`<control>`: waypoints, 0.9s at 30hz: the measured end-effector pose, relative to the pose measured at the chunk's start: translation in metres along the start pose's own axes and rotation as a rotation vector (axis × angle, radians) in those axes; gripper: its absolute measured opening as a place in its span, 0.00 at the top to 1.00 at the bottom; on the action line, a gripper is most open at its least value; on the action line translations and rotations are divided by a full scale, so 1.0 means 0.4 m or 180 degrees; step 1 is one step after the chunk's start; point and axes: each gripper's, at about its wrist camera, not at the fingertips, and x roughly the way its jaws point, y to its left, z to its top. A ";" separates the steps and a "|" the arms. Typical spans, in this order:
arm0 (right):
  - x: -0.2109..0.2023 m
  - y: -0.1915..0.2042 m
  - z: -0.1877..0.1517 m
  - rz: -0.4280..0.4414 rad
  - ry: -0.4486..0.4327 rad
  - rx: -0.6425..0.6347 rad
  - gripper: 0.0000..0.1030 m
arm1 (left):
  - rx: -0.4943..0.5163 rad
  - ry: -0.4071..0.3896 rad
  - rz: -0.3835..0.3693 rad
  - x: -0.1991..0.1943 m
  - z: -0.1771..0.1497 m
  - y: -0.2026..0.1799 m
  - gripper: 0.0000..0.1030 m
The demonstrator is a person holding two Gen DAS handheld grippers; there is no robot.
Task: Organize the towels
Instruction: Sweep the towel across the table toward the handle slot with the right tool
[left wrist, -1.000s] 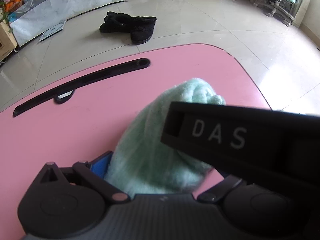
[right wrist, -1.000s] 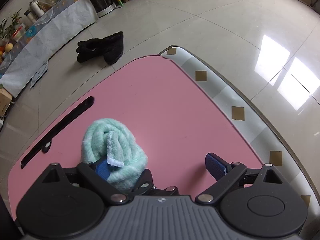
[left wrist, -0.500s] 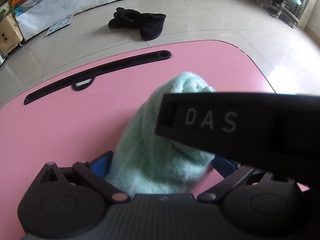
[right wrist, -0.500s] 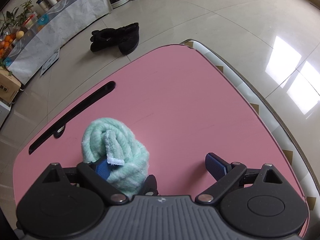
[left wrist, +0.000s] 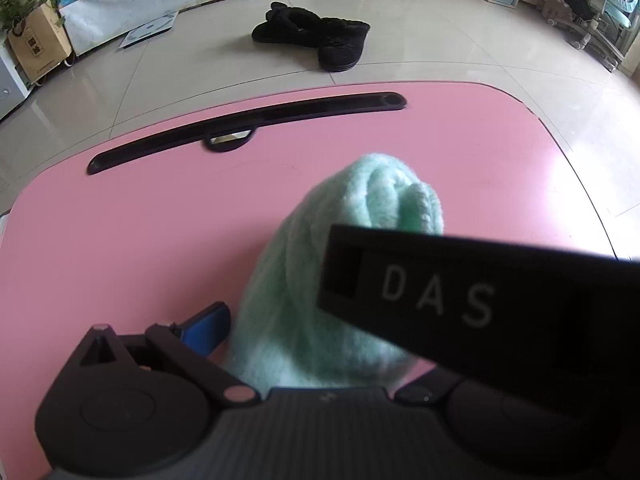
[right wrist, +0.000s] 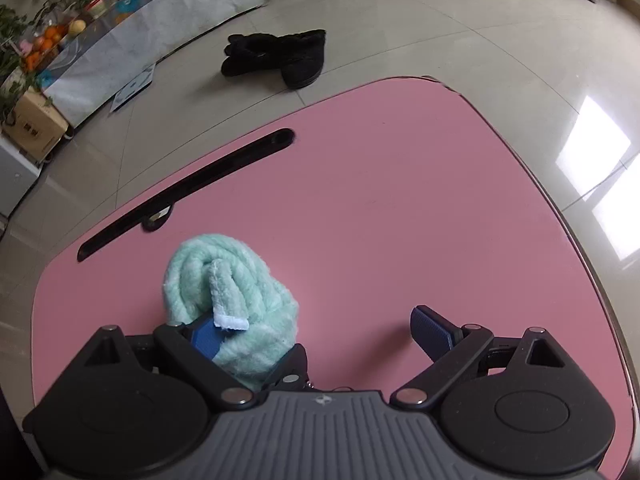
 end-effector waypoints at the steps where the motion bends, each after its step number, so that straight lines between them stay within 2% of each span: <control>1: 0.001 0.008 -0.002 0.0002 0.0001 -0.0039 0.08 | -0.0012 0.0005 0.0005 -0.001 -0.001 0.006 0.00; 14: 0.006 0.071 -0.026 0.0028 0.0052 -0.0256 0.08 | -0.0105 0.0028 0.0048 -0.019 -0.029 0.074 0.00; 27: 0.012 0.150 -0.056 0.0078 0.0063 -0.0487 0.08 | -0.0330 0.0094 0.0141 -0.028 -0.046 0.151 0.00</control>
